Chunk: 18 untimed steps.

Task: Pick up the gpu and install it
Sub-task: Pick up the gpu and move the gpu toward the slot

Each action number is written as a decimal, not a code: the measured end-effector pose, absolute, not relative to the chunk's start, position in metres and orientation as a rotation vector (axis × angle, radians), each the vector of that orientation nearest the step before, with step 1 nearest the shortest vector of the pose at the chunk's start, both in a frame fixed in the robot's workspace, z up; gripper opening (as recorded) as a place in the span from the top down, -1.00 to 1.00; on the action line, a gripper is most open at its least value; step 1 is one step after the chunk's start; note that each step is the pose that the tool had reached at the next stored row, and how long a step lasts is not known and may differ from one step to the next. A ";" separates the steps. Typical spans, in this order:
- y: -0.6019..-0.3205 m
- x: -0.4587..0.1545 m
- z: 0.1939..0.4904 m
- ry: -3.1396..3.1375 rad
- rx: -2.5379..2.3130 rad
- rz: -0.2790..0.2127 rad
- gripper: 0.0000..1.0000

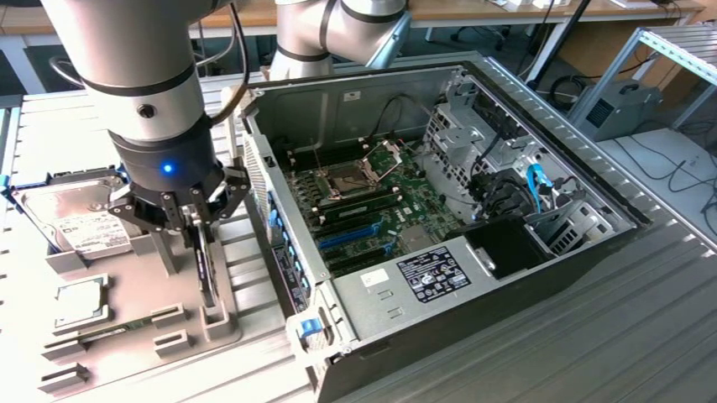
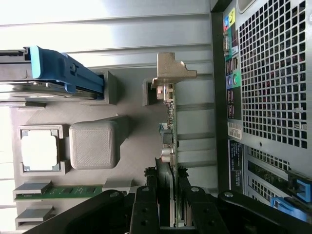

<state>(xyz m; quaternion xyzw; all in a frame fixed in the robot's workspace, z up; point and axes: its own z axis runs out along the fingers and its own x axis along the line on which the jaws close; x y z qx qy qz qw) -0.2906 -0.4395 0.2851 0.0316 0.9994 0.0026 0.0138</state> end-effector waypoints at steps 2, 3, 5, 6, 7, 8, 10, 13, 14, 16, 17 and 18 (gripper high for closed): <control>-0.439 -0.291 0.286 3.112 0.098 0.008 0.46; -0.439 -0.291 0.286 3.112 0.098 0.008 0.46; -0.439 -0.291 0.287 3.112 0.098 0.008 0.46; -0.439 -0.291 0.287 3.112 0.098 0.008 0.46; -0.439 -0.291 0.287 3.112 0.098 0.008 0.46; -0.439 -0.291 0.288 3.112 0.098 0.008 0.46; -0.439 -0.291 0.288 3.112 0.098 0.008 0.46; -0.439 -0.291 0.289 3.112 0.098 0.008 0.46; -0.439 -0.291 0.289 3.112 0.098 0.008 0.46; -0.439 -0.291 0.290 3.112 0.098 0.008 0.46; -0.439 -0.291 0.291 3.112 0.098 0.008 0.46; -0.439 -0.291 0.291 3.112 0.098 0.008 0.46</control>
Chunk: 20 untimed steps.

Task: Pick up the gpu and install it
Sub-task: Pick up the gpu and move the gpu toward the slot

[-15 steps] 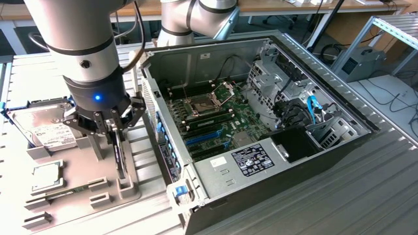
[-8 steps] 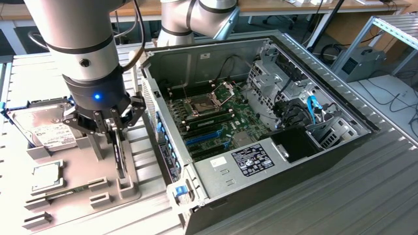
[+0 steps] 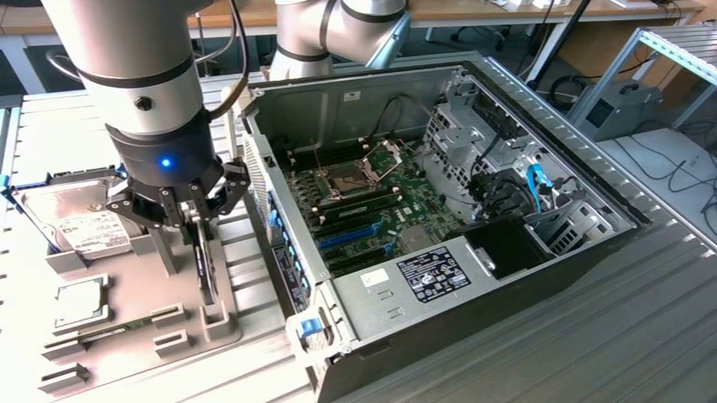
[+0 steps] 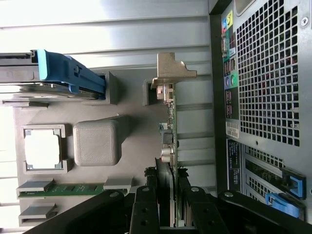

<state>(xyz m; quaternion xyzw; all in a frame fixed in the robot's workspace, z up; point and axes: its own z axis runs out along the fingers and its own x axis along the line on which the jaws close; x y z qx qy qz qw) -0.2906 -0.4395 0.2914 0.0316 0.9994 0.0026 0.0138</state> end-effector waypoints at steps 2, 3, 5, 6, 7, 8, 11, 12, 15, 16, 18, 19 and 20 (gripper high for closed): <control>-0.439 -0.291 0.292 3.112 0.098 0.008 0.46; -0.439 -0.291 0.292 3.112 0.098 0.008 0.46; -0.439 -0.291 0.294 3.112 0.098 0.008 0.46; -0.439 -0.291 0.294 3.112 0.099 0.008 0.46; -0.439 -0.291 0.295 3.112 0.098 0.008 0.46; -0.439 -0.291 0.295 3.112 0.098 0.008 0.46; -0.439 -0.291 0.296 3.112 0.098 0.008 0.46; -0.439 -0.291 0.297 3.112 0.098 0.008 0.46; -0.439 -0.291 0.299 3.112 0.098 0.008 0.46; -0.439 -0.291 0.299 3.112 0.098 0.008 0.46; -0.439 -0.291 0.300 3.112 0.098 0.008 0.46; -0.439 -0.291 0.301 3.112 0.098 0.008 0.46; -0.439 -0.291 0.302 3.112 0.099 0.008 0.46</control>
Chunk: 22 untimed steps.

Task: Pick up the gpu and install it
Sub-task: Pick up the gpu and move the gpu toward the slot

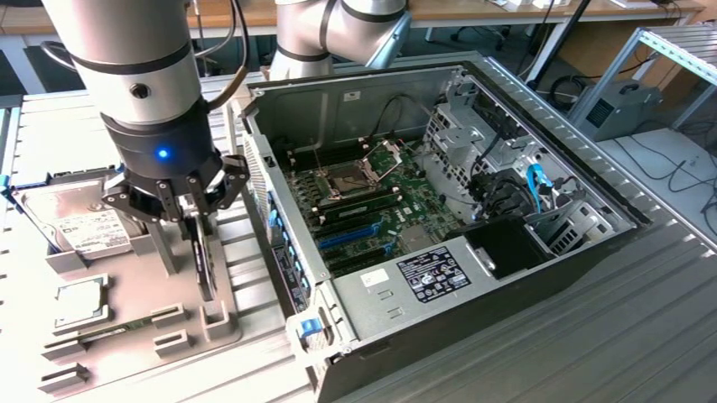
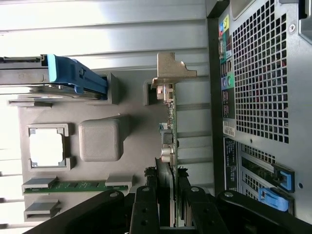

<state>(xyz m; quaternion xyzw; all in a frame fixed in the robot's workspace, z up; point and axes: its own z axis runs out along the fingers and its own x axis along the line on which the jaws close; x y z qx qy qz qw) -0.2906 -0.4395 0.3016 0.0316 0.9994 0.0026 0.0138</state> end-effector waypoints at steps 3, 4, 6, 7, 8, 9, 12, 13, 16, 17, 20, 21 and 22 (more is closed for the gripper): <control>-0.439 -0.291 0.303 3.112 0.098 0.008 0.46; -0.439 -0.291 0.304 3.112 0.098 0.008 0.46; -0.439 -0.291 0.305 3.112 0.098 0.008 0.46; -0.439 -0.291 0.305 3.112 0.098 0.008 0.46; -0.439 -0.291 0.306 3.112 0.098 0.008 0.46; -0.439 -0.291 0.307 3.112 0.098 0.008 0.46; -0.439 -0.291 0.308 3.112 0.098 0.008 0.46; -0.439 -0.291 0.309 3.112 0.098 0.008 0.46; -0.439 -0.291 0.311 3.112 0.098 0.008 0.46; -0.439 -0.291 0.311 3.112 0.098 0.008 0.46; -0.439 -0.291 0.314 3.112 0.098 0.008 0.46; -0.439 -0.291 0.315 3.112 0.098 0.008 0.46; -0.439 -0.291 0.316 3.112 0.098 0.008 0.46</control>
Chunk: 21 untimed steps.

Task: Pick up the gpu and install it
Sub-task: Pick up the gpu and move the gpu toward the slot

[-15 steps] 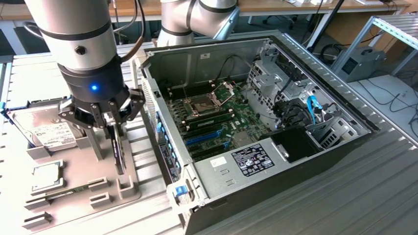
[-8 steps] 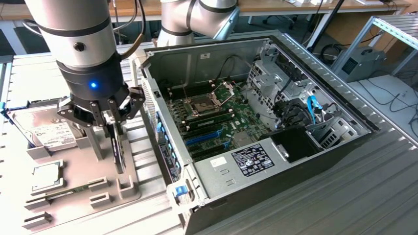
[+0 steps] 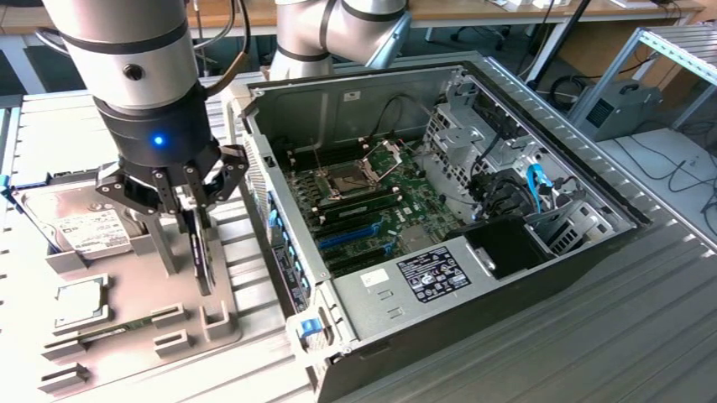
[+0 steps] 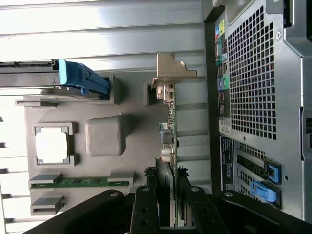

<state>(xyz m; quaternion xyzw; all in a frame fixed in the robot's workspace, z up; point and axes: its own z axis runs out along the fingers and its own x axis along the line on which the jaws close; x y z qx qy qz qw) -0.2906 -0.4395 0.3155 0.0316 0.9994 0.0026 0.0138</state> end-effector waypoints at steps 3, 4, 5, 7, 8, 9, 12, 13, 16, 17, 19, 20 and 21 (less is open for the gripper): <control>-0.439 -0.291 0.317 3.112 0.098 0.008 0.46; -0.439 -0.291 0.318 3.112 0.098 0.008 0.46; -0.439 -0.291 0.318 3.112 0.098 0.008 0.46; -0.439 -0.291 0.319 3.112 0.098 0.008 0.46; -0.439 -0.291 0.320 3.112 0.098 0.008 0.46; -0.439 -0.291 0.321 3.112 0.098 0.008 0.46; -0.439 -0.291 0.323 3.112 0.098 0.008 0.46; -0.439 -0.291 0.323 3.112 0.098 0.008 0.46; -0.439 -0.291 0.325 3.112 0.098 0.008 0.46; -0.439 -0.291 0.326 3.112 0.098 0.008 0.46; -0.439 -0.291 0.327 3.112 0.098 0.008 0.46; -0.439 -0.291 0.327 3.112 0.098 0.008 0.46; -0.439 -0.291 0.328 3.112 0.099 0.008 0.46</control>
